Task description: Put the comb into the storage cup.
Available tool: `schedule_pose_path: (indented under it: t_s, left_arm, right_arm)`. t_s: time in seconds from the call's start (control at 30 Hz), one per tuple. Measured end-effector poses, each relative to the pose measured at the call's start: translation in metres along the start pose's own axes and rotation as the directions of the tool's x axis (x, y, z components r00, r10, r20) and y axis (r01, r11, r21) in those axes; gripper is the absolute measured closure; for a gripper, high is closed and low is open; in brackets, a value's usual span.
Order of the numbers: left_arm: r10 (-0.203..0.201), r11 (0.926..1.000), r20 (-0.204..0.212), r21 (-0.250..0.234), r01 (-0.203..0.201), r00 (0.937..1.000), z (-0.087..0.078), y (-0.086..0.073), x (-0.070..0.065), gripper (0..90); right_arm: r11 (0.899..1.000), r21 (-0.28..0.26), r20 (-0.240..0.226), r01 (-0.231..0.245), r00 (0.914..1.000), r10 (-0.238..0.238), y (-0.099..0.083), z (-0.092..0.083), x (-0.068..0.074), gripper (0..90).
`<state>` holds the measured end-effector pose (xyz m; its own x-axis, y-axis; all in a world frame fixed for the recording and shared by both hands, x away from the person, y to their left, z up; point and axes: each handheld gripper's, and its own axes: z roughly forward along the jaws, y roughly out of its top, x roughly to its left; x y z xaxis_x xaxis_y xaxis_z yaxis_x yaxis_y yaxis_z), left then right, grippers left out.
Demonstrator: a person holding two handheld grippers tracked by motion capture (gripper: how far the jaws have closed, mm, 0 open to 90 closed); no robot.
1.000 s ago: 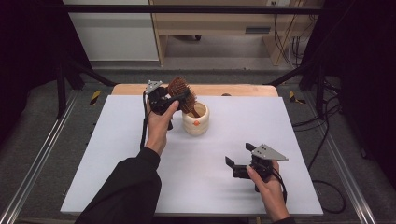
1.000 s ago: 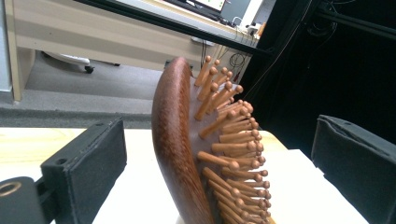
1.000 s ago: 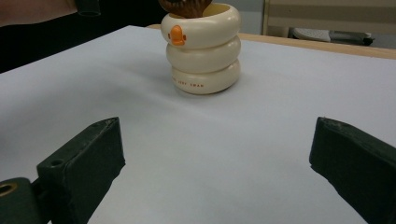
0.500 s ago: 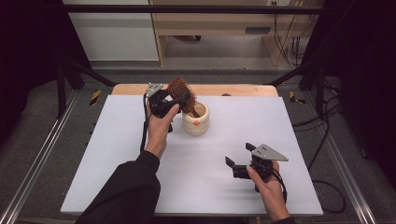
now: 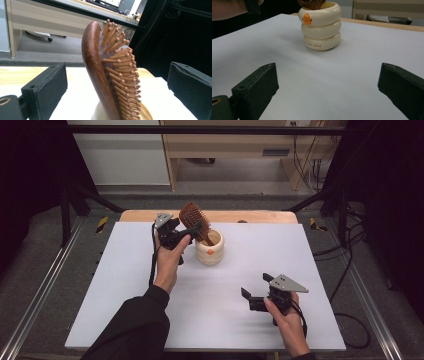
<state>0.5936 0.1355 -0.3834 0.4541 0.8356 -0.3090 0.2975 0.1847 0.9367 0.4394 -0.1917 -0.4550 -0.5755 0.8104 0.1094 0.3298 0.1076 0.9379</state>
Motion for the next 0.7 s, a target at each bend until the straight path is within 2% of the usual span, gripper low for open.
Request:
schedule_pose_path:
  t_s: [0.7]
  left_arm:
    - [0.028, 0.9995, 0.008, 0.013, -0.028, 0.9996, -0.015, -0.009, -0.003, 3.0]
  right_arm:
    - [1.000, -0.001, 0.001, 0.001, 1.0000, -0.001, 0.000, 0.001, 0.001, 3.4]
